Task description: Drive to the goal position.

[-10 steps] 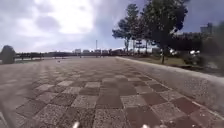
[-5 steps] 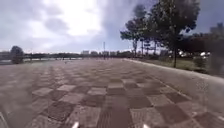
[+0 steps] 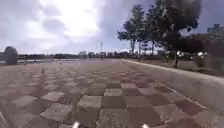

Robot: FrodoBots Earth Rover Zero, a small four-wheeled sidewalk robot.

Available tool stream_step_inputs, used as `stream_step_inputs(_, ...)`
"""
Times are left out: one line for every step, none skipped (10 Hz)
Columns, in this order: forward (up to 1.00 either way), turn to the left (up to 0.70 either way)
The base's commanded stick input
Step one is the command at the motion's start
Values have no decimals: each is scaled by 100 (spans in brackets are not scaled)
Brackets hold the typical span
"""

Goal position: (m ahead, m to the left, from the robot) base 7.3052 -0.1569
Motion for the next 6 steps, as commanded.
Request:
stream_step_inputs(70,0)
stream_step_inputs(70,0)
stream_step_inputs(70,0)
stream_step_inputs(70,0)
stream_step_inputs(70,0)
stream_step_inputs(70,0)
